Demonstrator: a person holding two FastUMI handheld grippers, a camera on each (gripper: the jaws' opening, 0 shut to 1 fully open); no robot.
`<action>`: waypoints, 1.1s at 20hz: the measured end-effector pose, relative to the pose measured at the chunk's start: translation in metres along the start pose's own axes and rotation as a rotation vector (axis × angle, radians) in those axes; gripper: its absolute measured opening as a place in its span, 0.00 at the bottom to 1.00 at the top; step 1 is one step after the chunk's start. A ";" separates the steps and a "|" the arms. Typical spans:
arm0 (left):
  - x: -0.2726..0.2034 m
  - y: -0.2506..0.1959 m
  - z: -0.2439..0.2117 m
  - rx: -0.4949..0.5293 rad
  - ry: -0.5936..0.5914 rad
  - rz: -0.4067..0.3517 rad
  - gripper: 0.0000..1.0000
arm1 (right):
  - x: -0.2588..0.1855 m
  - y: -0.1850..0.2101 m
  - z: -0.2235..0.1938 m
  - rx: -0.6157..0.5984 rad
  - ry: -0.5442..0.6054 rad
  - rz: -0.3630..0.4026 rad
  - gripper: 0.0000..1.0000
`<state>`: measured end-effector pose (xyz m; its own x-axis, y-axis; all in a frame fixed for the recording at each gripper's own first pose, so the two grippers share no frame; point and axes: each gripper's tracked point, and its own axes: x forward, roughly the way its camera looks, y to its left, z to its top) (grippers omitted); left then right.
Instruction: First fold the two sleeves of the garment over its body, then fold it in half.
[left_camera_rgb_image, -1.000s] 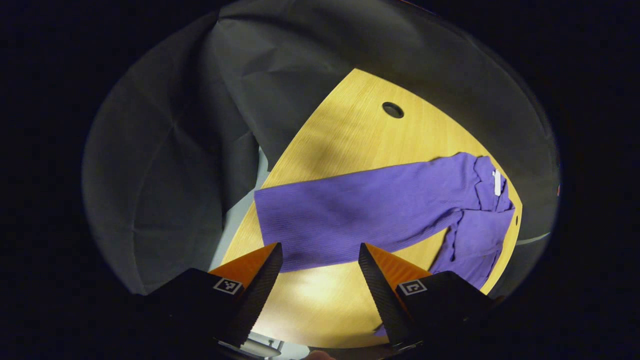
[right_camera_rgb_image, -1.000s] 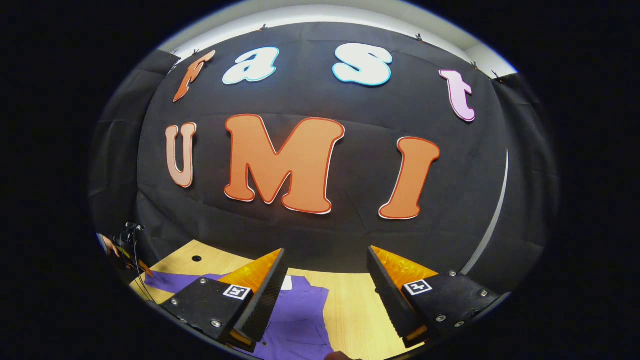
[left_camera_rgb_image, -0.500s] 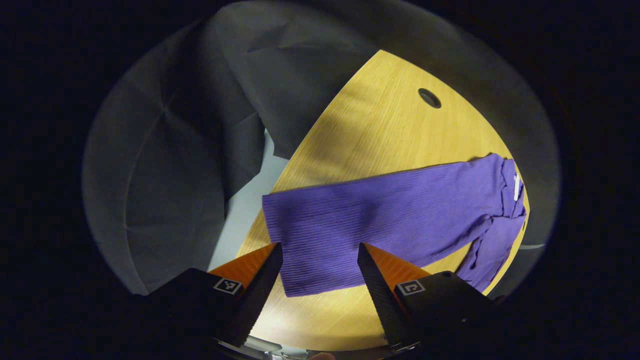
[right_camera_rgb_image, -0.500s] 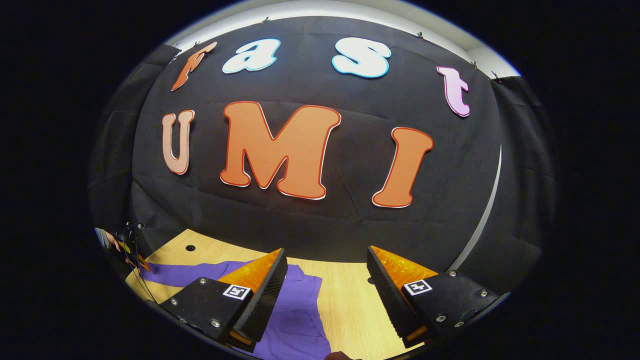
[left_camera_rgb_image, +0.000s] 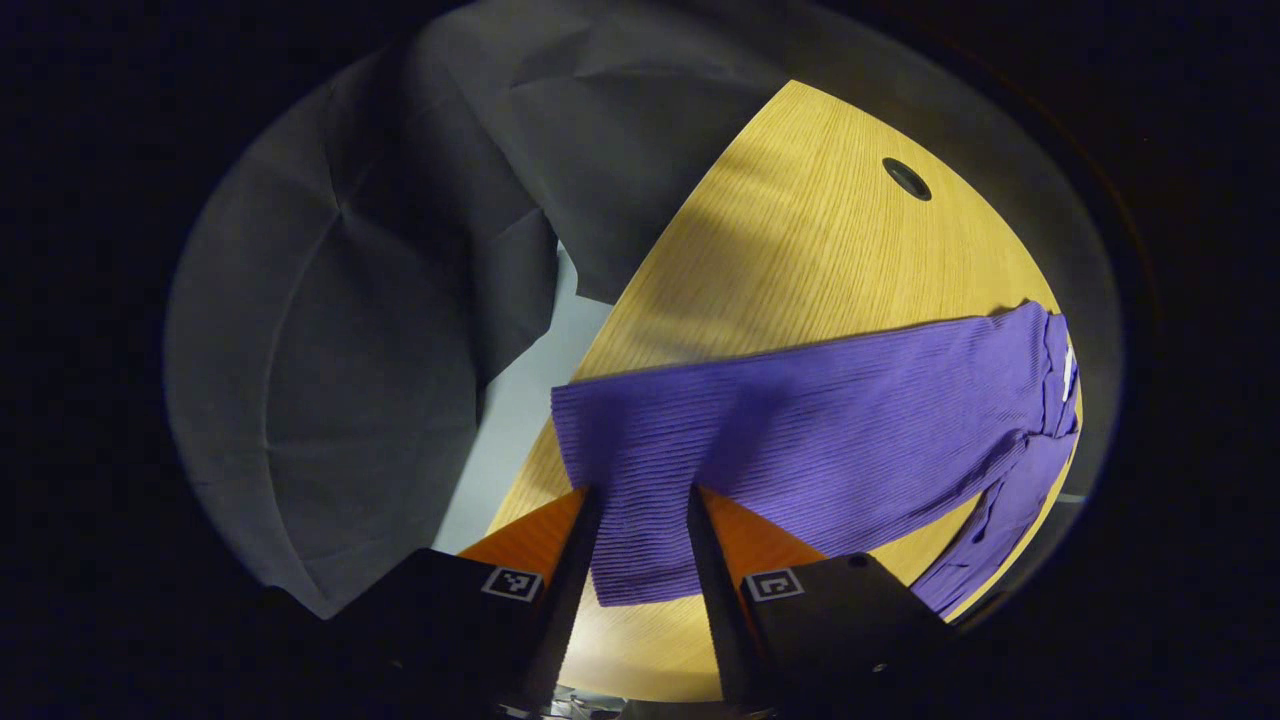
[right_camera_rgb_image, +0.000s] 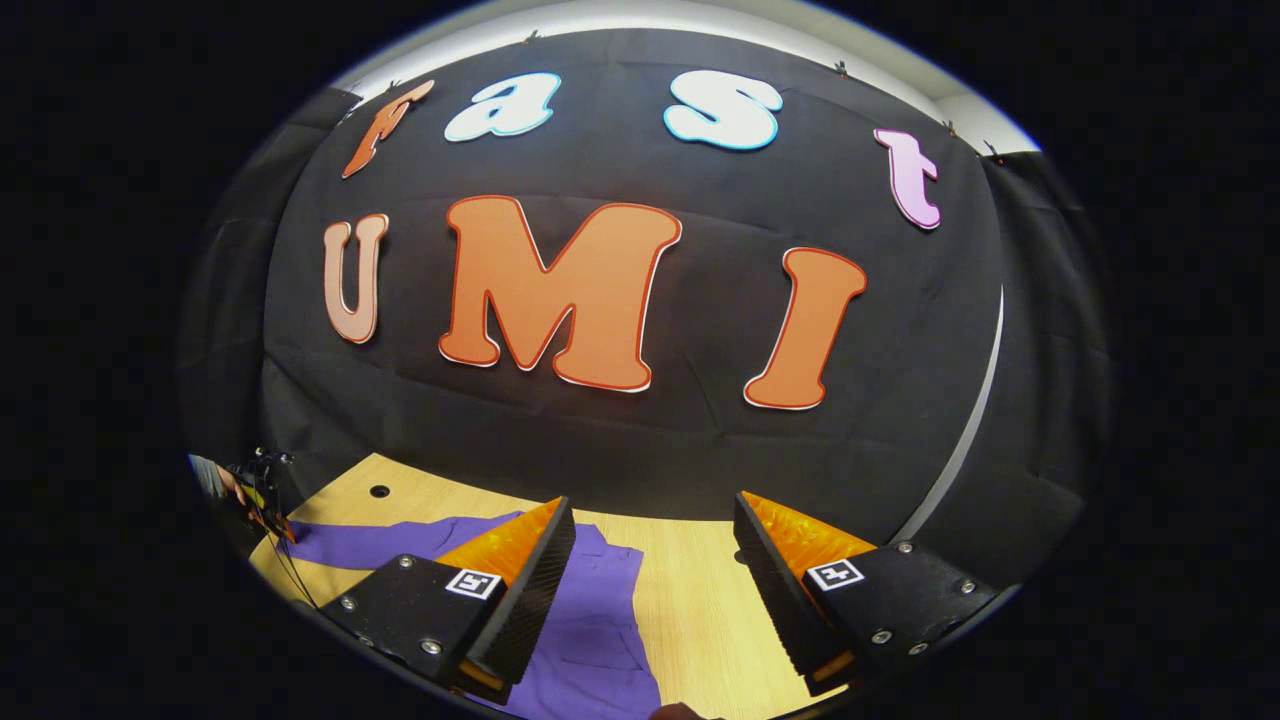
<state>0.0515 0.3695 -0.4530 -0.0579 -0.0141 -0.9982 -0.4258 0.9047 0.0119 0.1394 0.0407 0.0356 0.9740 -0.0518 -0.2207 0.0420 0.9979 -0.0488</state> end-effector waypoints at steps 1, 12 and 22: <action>-0.002 0.001 0.001 0.003 -0.008 0.000 0.58 | 0.000 -0.002 -0.003 0.003 0.006 -0.001 0.95; -0.039 -0.038 0.007 0.076 -0.068 -0.072 0.05 | -0.005 -0.035 -0.019 -0.012 0.038 -0.046 0.95; -0.156 -0.131 0.014 0.237 -0.221 -0.170 0.04 | 0.003 -0.045 -0.018 0.017 0.004 0.015 0.95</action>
<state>0.1285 0.2590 -0.2992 0.2028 -0.1037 -0.9737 -0.1901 0.9713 -0.1430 0.1366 -0.0049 0.0199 0.9736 -0.0370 -0.2252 0.0312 0.9991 -0.0293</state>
